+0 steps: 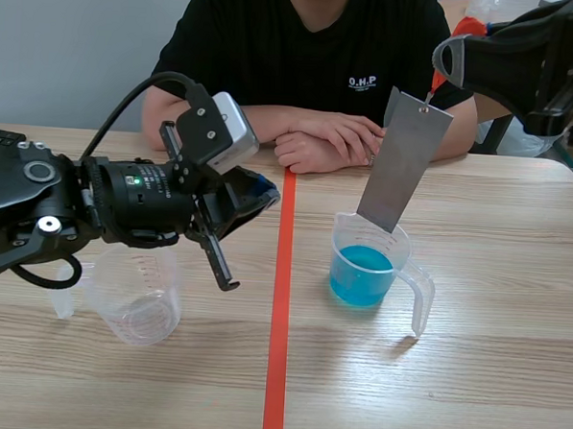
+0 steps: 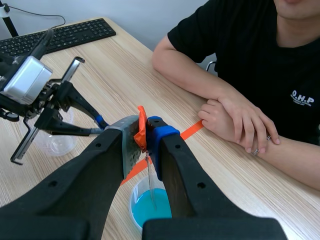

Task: Do the redox reaction experiment.
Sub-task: 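Raise the plate and point at it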

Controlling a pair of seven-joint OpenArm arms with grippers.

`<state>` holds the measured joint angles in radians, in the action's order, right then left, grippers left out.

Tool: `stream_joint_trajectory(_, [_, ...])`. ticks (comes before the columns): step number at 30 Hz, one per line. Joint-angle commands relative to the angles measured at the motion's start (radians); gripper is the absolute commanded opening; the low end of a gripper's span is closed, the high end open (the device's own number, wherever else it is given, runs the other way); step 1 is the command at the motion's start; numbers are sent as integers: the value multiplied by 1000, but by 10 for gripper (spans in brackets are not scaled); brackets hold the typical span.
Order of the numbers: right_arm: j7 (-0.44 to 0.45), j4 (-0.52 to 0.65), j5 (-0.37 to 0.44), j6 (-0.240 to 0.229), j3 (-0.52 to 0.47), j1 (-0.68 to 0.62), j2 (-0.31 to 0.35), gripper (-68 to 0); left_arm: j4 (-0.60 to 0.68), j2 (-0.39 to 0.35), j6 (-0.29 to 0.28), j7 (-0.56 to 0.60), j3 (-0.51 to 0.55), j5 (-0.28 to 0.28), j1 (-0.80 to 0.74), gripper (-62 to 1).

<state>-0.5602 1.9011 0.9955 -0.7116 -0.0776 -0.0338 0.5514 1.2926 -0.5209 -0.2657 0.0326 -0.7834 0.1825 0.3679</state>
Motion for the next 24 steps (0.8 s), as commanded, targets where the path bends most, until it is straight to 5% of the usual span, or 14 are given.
stream_joint_trajectory(1, [15,11,11,3,-9,11,11,-662,8,24,-5,6,-11,2,19,-560])
stream_joint_trajectory(14, [15,11,11,3,-9,11,11,-662,-141,177,-10,24,-48,-90,87,-560])
stream_joint_trajectory(24, [15,11,11,3,-9,11,11,-662,-207,222,-6,36,-48,-98,111,-560])
